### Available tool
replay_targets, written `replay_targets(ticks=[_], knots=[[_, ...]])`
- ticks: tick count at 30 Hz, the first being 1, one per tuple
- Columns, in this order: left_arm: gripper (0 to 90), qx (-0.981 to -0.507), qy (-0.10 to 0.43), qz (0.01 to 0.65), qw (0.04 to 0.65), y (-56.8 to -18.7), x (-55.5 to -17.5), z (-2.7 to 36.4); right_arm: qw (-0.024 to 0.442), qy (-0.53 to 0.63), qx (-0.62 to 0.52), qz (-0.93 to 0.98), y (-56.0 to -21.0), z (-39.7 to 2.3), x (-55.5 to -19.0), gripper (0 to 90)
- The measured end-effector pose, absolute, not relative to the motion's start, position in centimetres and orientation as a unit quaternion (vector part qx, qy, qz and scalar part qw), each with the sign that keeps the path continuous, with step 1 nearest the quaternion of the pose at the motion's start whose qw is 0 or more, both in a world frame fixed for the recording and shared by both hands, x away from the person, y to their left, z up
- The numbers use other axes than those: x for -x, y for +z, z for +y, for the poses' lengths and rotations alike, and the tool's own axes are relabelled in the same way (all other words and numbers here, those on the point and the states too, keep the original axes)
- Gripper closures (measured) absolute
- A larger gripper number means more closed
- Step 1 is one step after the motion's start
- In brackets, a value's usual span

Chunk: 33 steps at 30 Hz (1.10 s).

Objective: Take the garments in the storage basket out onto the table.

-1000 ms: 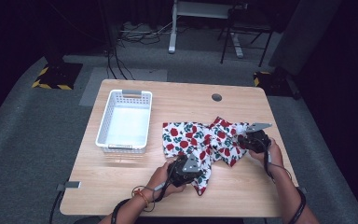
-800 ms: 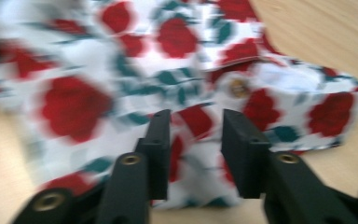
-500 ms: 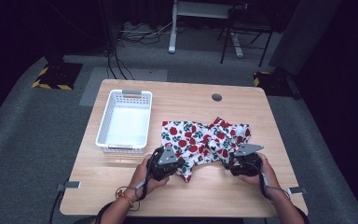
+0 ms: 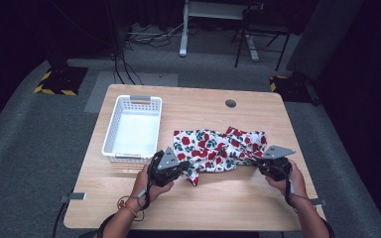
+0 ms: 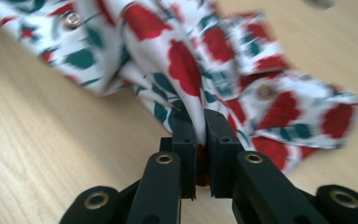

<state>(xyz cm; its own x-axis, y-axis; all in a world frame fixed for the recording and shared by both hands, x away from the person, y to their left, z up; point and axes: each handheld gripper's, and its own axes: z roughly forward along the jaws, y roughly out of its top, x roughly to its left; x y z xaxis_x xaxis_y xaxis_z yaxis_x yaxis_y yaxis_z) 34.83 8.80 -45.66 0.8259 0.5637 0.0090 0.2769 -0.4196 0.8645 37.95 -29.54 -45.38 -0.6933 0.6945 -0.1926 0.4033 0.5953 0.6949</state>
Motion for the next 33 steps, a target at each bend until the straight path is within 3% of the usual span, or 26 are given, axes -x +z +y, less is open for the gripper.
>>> replay_targets(ticks=[5, 12, 22, 29, 33], knots=[[88.9, -0.819, 0.160, 0.260, 0.486, -44.9, -34.8, 9.6, 0.274, 0.326, -0.326, 0.844, -42.2, -30.7, -38.3, 84.4], [88.9, -0.814, 0.167, 0.266, 0.488, -44.3, -34.9, 10.2, 0.300, 0.332, -0.321, 0.835, -39.4, -30.6, -39.1, 84.0], [87.5, -0.836, 0.173, 0.279, 0.440, -46.2, -35.8, 9.2, 0.262, 0.284, -0.311, 0.868, -42.8, -27.8, -42.7, 83.8], [56.8, -0.827, 0.178, 0.293, 0.445, -45.7, -35.8, 8.4, 0.253, 0.264, -0.329, 0.871, -45.4, -26.9, -45.6, 78.0], [46.9, -0.843, 0.156, 0.237, 0.457, -44.8, -34.6, 5.6, 0.269, 0.258, -0.344, 0.862, -46.1, -26.2, -46.4, 55.3]])
